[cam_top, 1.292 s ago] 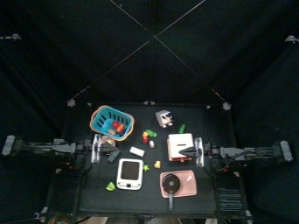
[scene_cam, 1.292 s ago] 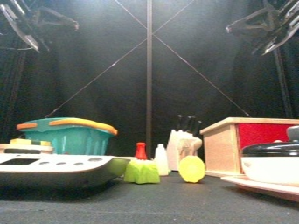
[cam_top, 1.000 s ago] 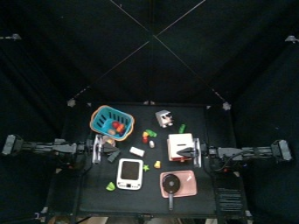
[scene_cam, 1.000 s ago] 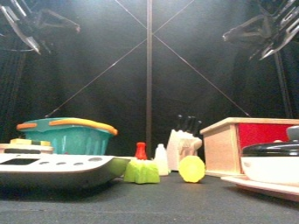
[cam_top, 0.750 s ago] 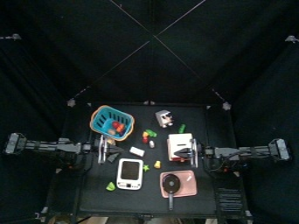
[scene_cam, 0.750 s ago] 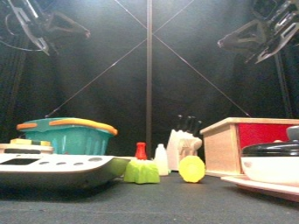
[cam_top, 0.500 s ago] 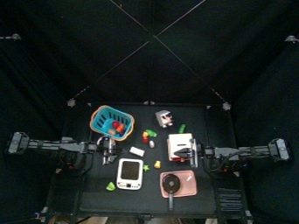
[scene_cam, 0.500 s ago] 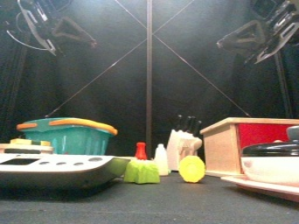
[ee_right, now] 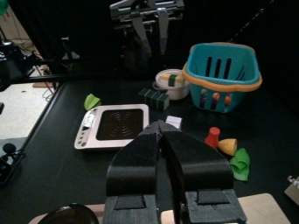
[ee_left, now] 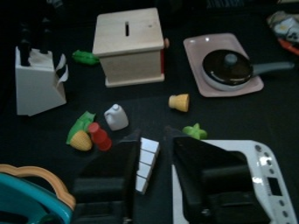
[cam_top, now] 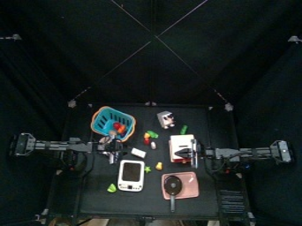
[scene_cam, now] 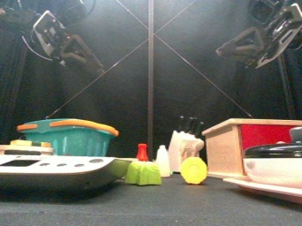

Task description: Grab white sushi roll

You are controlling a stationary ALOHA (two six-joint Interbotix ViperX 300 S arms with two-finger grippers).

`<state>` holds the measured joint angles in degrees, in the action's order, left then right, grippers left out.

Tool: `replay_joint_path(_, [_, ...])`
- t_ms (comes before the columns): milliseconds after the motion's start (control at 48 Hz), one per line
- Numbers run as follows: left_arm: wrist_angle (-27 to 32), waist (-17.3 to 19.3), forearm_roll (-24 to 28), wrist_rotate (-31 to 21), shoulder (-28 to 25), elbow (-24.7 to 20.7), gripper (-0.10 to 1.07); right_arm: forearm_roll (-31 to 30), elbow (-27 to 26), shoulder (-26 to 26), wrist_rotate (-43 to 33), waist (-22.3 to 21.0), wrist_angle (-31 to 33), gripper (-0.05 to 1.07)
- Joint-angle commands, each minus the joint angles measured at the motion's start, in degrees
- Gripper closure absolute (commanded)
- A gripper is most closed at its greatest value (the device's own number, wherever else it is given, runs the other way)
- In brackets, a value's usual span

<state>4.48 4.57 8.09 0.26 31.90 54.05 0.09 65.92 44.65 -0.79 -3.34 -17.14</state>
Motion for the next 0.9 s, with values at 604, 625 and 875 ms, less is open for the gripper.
replay_joint_path(604, [0.2,3.2,8.9,0.1,-17.8,-5.3,-0.04,0.8,-0.4,-1.7,-0.1,-0.2,-0.4,1.00])
replay_joint_path(625, [0.2,3.3,9.0,0.1,-18.4,-5.4,-0.04,0.8,-0.3,-1.8,-0.1,-0.2,-0.4,1.00])
replay_joint_path(875, [0.3,3.5,9.1,0.1,-24.9,-7.6,-0.04,0.8,0.0,-1.9,-0.1,-0.2,-0.3,1.00])
